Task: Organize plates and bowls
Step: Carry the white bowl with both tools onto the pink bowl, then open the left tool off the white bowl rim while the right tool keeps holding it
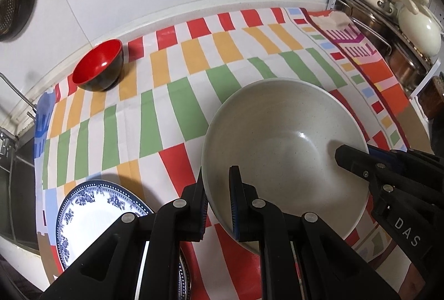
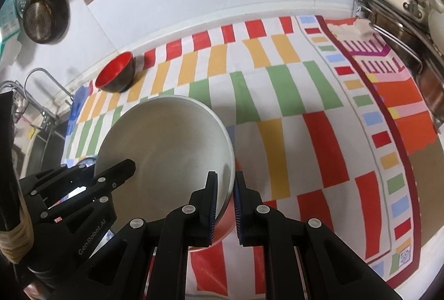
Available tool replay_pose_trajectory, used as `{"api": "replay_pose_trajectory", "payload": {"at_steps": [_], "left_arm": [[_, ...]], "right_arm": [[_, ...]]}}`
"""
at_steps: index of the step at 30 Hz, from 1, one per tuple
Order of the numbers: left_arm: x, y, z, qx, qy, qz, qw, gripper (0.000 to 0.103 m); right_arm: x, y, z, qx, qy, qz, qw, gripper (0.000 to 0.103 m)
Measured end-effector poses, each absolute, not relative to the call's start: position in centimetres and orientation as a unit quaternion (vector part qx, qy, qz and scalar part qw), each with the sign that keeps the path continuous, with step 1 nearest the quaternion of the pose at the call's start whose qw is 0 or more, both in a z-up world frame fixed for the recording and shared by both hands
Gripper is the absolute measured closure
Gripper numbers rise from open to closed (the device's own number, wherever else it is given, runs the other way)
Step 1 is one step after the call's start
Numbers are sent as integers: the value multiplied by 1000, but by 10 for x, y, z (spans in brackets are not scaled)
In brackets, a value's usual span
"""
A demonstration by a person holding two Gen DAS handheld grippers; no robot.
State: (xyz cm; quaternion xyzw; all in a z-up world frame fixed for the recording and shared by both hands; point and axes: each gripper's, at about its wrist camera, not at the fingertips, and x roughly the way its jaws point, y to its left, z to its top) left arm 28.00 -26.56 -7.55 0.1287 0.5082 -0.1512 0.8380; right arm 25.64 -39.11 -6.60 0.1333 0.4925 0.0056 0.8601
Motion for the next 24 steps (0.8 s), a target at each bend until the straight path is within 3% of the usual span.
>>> {"api": "replay_pose_trajectory", "payload": {"at_steps": [18, 20, 24], "left_arm": [[283, -267, -100, 144, 532, -146, 822, 89], [283, -268, -101, 143, 533, -147, 821, 84], [283, -266, -98, 145, 527, -145, 824, 63]], "right_arm": [[258, -388, -88, 117, 513, 6, 850, 90], [258, -387, -87, 114, 512, 5, 851, 90], [258, -386, -86, 103, 510, -2, 854, 89]]}}
